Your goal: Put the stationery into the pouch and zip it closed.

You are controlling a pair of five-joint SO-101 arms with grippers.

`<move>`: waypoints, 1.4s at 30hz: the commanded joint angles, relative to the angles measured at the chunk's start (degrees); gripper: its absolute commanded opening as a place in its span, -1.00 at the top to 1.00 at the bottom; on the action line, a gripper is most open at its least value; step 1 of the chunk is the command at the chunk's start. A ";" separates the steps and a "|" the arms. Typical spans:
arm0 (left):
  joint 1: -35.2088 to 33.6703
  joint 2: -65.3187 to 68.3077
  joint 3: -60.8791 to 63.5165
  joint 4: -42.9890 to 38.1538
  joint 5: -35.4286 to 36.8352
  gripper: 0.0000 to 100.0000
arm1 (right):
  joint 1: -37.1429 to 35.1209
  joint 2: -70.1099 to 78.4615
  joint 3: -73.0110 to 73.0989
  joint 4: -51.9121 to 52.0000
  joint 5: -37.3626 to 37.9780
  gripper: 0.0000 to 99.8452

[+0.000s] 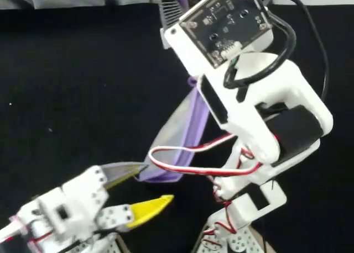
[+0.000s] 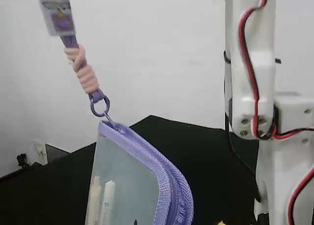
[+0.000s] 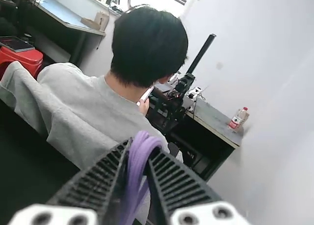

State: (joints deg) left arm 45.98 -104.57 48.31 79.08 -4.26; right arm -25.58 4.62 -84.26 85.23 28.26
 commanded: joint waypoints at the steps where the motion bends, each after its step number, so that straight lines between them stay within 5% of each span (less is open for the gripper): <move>1: 1.27 0.53 6.11 -5.63 -0.70 0.49 | -1.23 0.04 0.40 -1.93 0.18 0.98; 13: -0.13 0.44 21.76 -16.35 -2.37 0.50 | -1.23 0.13 0.48 -1.93 0.18 0.98; 21: -12.62 0.44 27.30 -25.14 -11.08 0.93 | -1.23 0.13 0.48 -1.58 0.18 0.98; 26: -13.32 0.44 26.86 -24.18 -11.08 0.94 | -0.62 0.75 0.48 -1.41 0.44 0.98; 33: -13.76 0.35 23.60 -18.99 -11.08 0.94 | 11.96 7.34 0.13 -1.58 0.18 0.98; 42: -23.69 -0.26 22.99 -21.71 -3.69 0.94 | 29.63 18.24 -0.04 -10.11 0.18 0.98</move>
State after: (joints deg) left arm 25.32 -104.48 73.89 58.68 -9.45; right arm -2.64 20.18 -83.82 80.75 28.26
